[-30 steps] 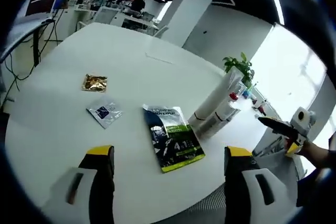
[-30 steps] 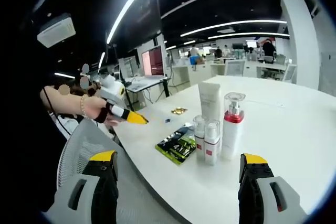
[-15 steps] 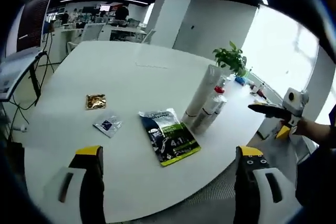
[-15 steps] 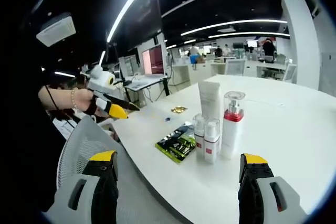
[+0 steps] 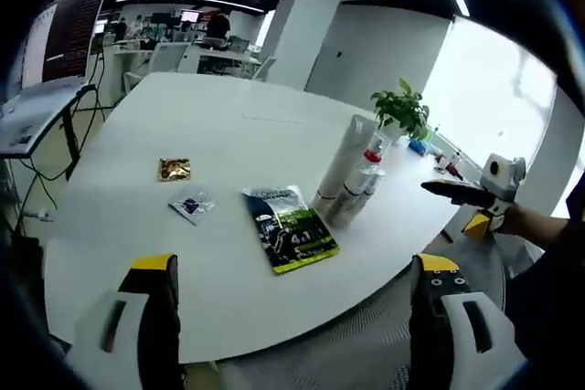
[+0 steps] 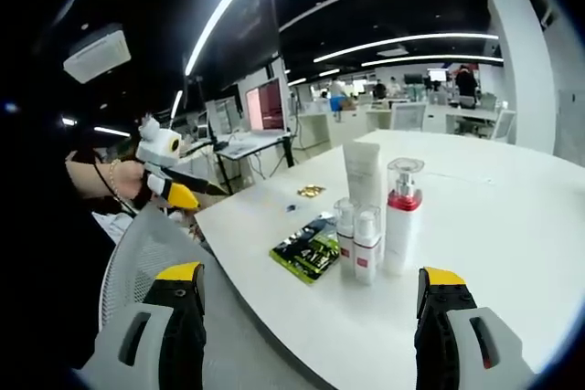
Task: Arrange the skincare products in the storage area until every visible bottle or jar stands upright without overlapping.
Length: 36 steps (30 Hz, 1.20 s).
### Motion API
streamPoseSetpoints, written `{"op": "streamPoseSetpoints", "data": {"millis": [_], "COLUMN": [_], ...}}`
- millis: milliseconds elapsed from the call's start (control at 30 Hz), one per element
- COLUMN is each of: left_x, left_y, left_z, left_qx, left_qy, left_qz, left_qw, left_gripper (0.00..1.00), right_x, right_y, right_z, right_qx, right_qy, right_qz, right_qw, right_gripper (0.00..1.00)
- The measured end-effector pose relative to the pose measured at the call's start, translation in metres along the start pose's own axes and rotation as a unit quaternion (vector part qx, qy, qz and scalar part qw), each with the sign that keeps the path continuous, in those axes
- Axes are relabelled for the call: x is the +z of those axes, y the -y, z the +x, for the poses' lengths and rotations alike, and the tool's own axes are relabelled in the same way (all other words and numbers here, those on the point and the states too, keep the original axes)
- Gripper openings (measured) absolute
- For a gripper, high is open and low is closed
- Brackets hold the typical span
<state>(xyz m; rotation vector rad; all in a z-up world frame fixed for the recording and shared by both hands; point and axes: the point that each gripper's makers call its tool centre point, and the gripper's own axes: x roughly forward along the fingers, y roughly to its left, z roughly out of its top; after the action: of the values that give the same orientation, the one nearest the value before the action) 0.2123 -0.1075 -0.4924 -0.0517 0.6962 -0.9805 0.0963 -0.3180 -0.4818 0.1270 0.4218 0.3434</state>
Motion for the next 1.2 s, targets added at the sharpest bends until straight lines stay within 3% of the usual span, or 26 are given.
{"op": "streamPoseSetpoints", "data": {"millis": [367,800,967,1200], "left_x": [0.000,-0.001,-0.001,-0.003], "left_y": [0.007,0.000,-0.004,-0.024], "left_z": [0.005,0.013,0.019,0.034], "left_qx": [-0.009,-0.010,-0.009,0.005], "left_qy": [0.001,-0.022,-0.033,-0.057], "left_qz": [-0.018,-0.013,-0.012,-0.006], "left_qw": [0.9998,0.9996,0.9993,0.9983], "left_gripper": [0.99,0.99,0.99,0.96], "right_x": [0.000,-0.003,-0.002,0.000], "right_y": [0.004,0.004,0.003,0.005], "right_z": [-0.001,-0.001,-0.002,-0.004], "right_qx": [-0.006,-0.007,-0.009,-0.016], "right_qy": [0.001,-0.007,-0.006,-0.005], "right_qz": [0.006,0.004,0.010,0.017], "right_qw": [1.0000,0.9999,0.9999,0.9997], "right_gripper": [0.97,0.97,0.97,0.96]}}
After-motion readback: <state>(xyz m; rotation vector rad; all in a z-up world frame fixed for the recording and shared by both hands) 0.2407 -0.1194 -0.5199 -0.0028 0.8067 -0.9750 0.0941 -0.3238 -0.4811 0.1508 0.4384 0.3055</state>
